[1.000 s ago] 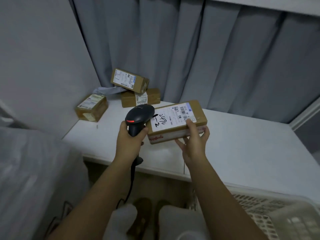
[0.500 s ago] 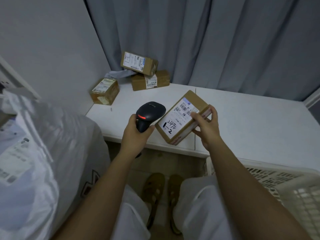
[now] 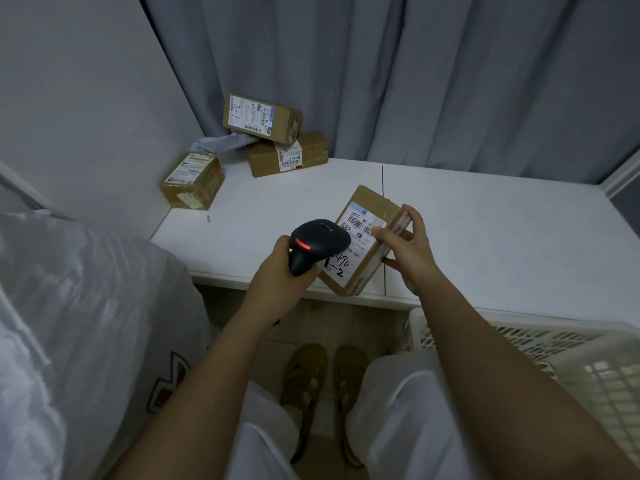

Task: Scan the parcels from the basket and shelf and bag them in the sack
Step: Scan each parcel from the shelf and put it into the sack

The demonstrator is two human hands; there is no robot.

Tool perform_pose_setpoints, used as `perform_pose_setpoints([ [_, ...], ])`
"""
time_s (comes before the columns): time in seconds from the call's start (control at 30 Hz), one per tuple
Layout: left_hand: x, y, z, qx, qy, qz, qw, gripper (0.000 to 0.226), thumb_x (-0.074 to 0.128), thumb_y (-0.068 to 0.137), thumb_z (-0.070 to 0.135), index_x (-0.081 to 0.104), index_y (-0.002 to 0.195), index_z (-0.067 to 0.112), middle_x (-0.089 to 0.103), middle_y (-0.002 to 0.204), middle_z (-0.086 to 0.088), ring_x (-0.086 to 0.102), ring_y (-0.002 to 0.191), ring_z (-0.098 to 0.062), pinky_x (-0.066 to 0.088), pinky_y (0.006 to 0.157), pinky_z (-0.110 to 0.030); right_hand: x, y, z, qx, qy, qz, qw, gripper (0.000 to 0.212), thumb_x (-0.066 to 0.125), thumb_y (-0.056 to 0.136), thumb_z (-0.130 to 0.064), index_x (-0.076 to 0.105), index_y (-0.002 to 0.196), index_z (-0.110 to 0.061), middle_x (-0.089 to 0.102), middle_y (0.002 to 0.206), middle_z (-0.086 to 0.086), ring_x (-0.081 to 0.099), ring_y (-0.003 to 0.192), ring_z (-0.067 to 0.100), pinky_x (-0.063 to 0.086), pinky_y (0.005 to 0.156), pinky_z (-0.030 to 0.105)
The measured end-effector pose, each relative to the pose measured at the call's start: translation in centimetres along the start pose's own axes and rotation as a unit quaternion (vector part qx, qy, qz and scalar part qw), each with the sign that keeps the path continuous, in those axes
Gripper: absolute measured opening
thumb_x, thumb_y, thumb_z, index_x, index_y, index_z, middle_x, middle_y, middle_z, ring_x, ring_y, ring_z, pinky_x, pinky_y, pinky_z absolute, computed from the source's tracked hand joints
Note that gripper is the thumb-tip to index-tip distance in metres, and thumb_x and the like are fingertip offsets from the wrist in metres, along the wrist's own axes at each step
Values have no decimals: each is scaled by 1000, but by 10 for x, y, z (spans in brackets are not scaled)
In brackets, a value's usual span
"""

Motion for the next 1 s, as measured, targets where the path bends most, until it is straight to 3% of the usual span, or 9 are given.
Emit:
perform_pose_setpoints([
  [0.1,3,2,-3,-13,6,-16,1000,36,65,90,19,39,114,26,51,94,19,55,83,-4,43,65,-13,-1,1,0,-3,-3,4,1000,72,70,88,-18,28,145,-33,47,142,8,56,118,27,53,88,42],
  [0.27,2,2,-4,-12,19,-6,1000,37,65,90,19,38,113,26,51,97,14,56,85,-7,44,66,-14,-2,1,1,-2,-2,11,1000,73,70,88,-18,28,145,-34,47,142,8,55,120,28,52,90,44],
  [0.53,1,2,-1,-8,18,11,1000,34,64,91,21,37,111,27,49,91,20,53,79,-3,40,62,-12,-1,1,1,-8,-5,5,1000,72,70,88,-18,29,144,-35,47,141,7,55,119,27,53,81,36],
  [0.77,2,3,-3,-17,19,18,1000,33,64,91,20,39,111,24,51,91,17,55,80,-7,41,62,-14,0,-1,0,-3,6,-3,1000,73,71,87,-19,29,144,-34,48,141,7,55,121,29,53,88,43],
  [0.93,-4,-2,6,-12,-17,83,996,34,65,90,18,41,112,25,53,95,14,55,87,-8,45,69,-20,5,-18,-14,-10,68,0,998,74,70,88,-17,27,146,-34,52,137,7,59,116,25,56,77,34],
  [1.0,-11,-11,16,-4,-40,120,992,32,65,90,18,42,111,25,53,93,18,55,84,-5,42,66,-19,11,-31,-22,-12,108,-14,994,72,69,89,-19,28,145,-35,55,136,5,59,117,24,55,86,43],
])
Point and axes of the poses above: each hand's wrist, its own y-axis towards the middle knuckle, its own x-axis out of the palm, z = x × y, the point moved 3 cm from there along y, towards the middle knuckle
